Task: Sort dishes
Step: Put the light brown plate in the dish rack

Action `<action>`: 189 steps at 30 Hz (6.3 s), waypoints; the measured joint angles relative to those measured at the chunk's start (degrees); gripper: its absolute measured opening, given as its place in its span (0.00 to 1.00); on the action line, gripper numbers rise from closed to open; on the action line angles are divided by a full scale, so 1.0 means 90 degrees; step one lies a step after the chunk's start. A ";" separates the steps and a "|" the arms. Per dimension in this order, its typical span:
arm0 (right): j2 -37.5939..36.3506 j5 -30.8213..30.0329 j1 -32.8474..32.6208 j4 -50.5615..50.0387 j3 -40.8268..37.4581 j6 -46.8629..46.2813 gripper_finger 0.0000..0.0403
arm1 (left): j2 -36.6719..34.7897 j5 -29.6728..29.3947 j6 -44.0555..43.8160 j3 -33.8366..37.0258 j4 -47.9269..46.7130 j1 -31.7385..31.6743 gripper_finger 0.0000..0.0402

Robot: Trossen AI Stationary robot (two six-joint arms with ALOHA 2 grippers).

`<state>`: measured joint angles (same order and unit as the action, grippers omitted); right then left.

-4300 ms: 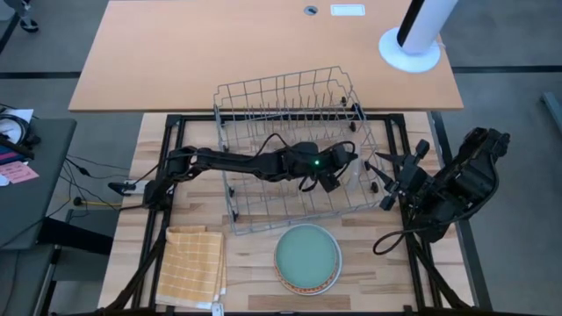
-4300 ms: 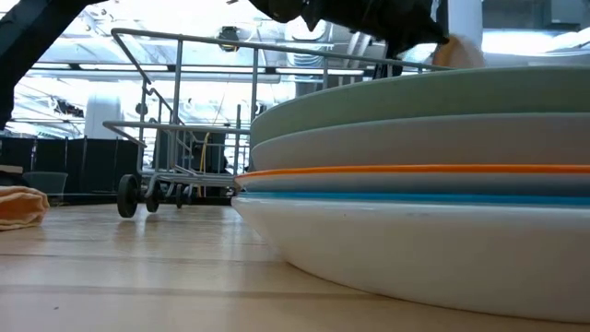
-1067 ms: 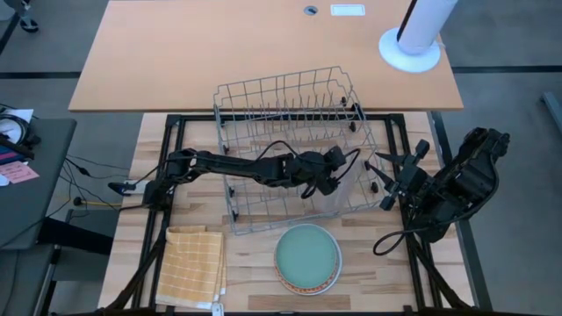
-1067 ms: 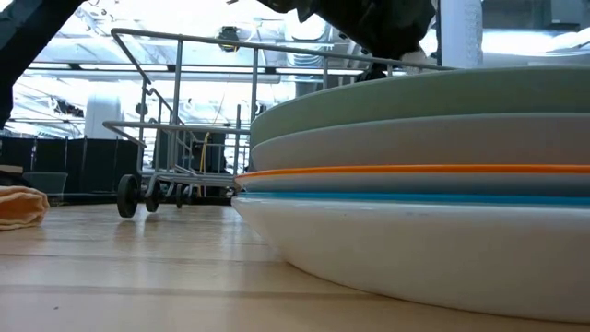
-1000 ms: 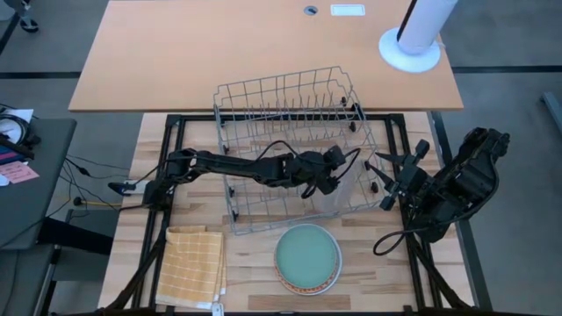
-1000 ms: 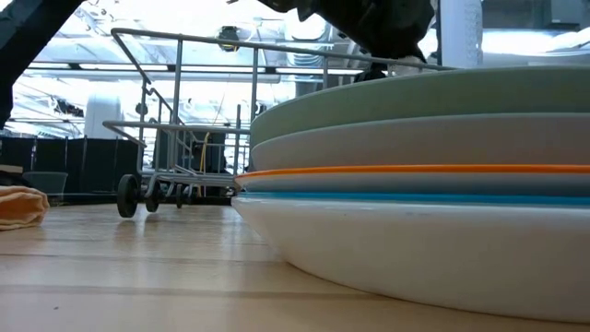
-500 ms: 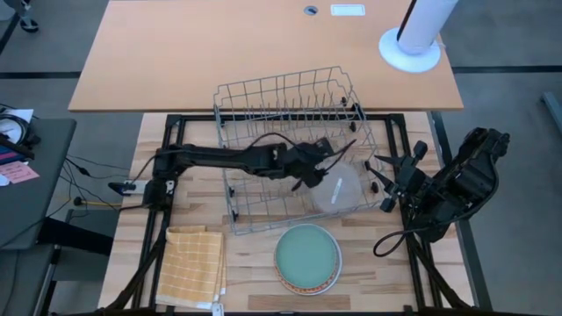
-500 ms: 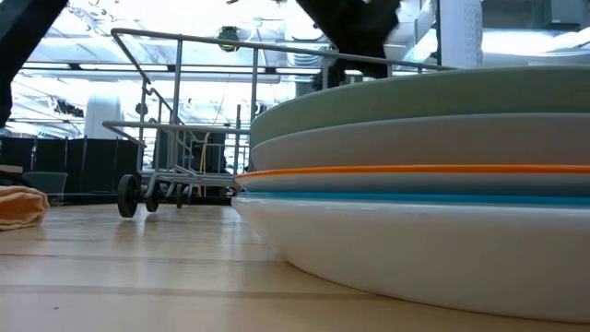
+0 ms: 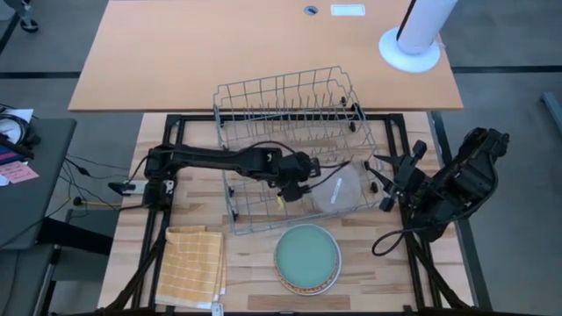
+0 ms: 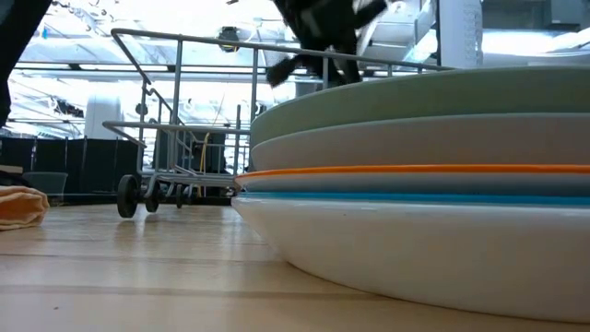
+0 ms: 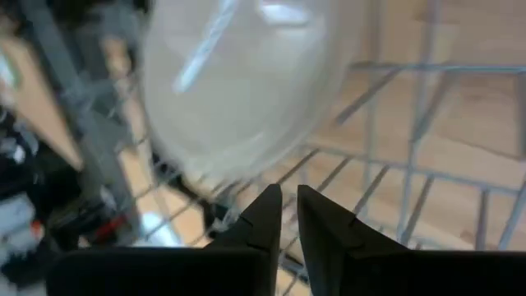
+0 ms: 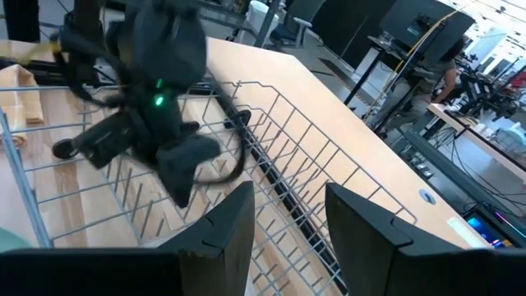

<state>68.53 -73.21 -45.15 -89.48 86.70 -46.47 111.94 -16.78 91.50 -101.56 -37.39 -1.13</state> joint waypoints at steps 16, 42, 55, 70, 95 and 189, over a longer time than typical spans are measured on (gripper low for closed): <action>0.0000 -0.0007 0.0034 -0.0004 0.0000 0.0166 0.38 | 0.0197 0.0428 0.1046 0.0163 0.0934 -0.0062 0.48; 0.0000 -0.0017 0.0032 -0.0011 0.0000 0.0171 0.38 | 0.0710 0.0019 0.1758 0.0163 0.1724 0.0128 0.25; 0.0000 -0.0015 0.0032 -0.0011 0.0000 0.0169 0.38 | 0.0649 -0.0370 0.1764 0.0161 0.1703 0.0166 0.02; -0.0010 0.0970 0.1250 -0.0014 0.0009 -0.0670 0.38 | 0.0475 -0.0970 -0.0515 0.0161 0.1478 0.0084 0.04; 0.1587 0.8993 0.7808 0.1641 -0.0102 0.6894 0.61 | -0.0996 0.0318 -0.6689 0.0161 -0.0563 0.0342 0.02; 0.0422 1.0851 0.6222 0.1678 0.1744 0.6646 0.10 | -0.3696 0.2210 -0.7030 0.0988 0.1193 0.0370 0.12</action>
<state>72.33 24.45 10.85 -74.38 102.39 13.34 78.67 3.11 28.23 -92.67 -26.66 2.20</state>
